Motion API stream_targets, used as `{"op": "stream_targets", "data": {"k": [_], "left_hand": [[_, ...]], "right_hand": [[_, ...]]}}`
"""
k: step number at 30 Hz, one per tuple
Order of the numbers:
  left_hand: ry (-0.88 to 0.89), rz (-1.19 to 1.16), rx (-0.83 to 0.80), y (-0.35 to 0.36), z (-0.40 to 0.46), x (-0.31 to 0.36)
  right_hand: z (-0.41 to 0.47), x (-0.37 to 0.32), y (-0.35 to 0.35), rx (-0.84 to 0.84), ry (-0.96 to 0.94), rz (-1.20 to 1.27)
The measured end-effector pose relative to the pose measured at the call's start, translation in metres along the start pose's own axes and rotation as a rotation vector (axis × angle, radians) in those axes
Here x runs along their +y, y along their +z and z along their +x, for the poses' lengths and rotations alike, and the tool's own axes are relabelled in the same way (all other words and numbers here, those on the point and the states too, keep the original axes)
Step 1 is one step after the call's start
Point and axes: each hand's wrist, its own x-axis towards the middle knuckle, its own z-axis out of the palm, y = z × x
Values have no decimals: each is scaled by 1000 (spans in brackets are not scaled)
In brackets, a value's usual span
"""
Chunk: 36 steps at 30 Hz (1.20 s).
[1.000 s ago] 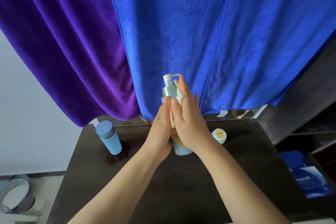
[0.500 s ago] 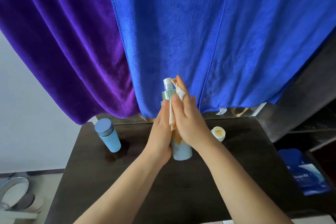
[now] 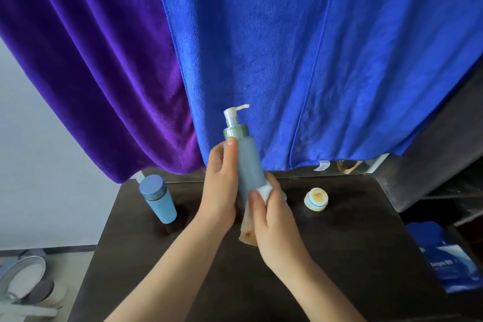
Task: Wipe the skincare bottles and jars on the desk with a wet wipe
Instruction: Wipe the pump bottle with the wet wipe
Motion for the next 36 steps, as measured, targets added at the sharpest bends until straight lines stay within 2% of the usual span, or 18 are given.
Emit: {"op": "stream_targets", "data": {"k": [3,6,8,11,15,18,21,23,30,33,36], "left_hand": [[76,24,27,2,-4,2],[21,-8,-138,2,-12,-3],[-40,-61,-204,5,-17,-2],[-41,-108,-121,8,-12,5],[26,-165,51,2,11,23],[-1,-155,34,5,9,19],[-56,-68,-111,12,-8,-2],[-113,-48,-163,12,-15,-9],[-24,-184,-7,3,9,13],[-32,-130,-32,2,11,10],[-38,-119,16,8,6,1]], "right_hand": [[0,-2,6,8,-68,-69],[24,-17,-4,75,-95,102],[41,-31,-14,55,-94,140],[41,-31,-18,-77,-76,104],[4,-2,-6,-121,-86,-66],[0,0,-4,-100,-35,-1],[25,-21,-13,-20,-56,93],[40,-33,-19,-35,-74,61],[5,-11,-15,-197,30,124],[0,-4,-12,-111,62,154],[-1,0,-9,33,17,-39]]}}
